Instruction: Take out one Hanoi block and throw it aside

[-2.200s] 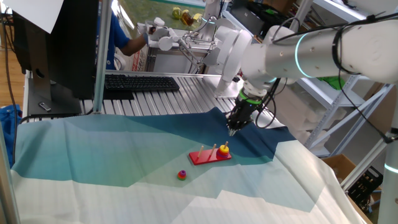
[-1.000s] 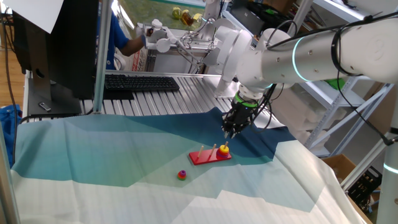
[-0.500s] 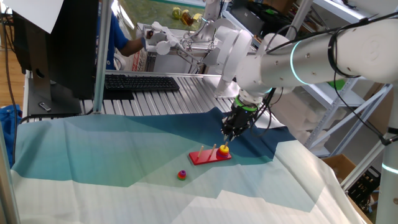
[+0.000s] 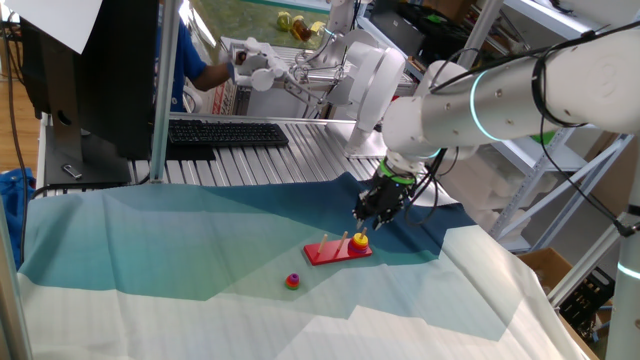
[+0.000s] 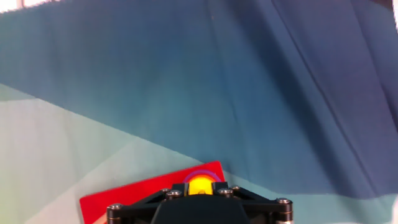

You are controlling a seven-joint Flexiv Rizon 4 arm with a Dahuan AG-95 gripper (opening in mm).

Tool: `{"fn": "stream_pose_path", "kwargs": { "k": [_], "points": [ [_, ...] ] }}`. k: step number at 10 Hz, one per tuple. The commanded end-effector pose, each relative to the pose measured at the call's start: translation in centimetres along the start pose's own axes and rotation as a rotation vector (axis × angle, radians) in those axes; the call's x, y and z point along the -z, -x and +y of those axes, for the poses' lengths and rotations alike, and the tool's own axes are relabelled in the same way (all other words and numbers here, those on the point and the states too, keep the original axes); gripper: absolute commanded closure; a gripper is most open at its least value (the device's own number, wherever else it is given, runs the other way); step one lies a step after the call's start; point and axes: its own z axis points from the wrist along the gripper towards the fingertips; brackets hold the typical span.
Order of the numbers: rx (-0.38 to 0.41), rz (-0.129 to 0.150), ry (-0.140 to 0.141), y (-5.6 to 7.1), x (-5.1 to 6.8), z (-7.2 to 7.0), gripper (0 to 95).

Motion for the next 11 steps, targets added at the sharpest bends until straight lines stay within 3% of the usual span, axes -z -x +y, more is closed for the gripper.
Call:
{"fn": "stream_pose_path", "kwargs": {
  "k": [1,3,9,11],
  "points": [
    [0.004,0.001,0.0,0.3,-0.26,0.01,57.0],
    [0.006,-0.005,0.002,0.25,-0.73,-0.1,57.0],
    [0.0,0.004,0.003,0.26,-0.66,0.0,57.0],
    [-0.014,0.018,0.002,0.26,-0.66,0.0,57.0]
  ]
}}
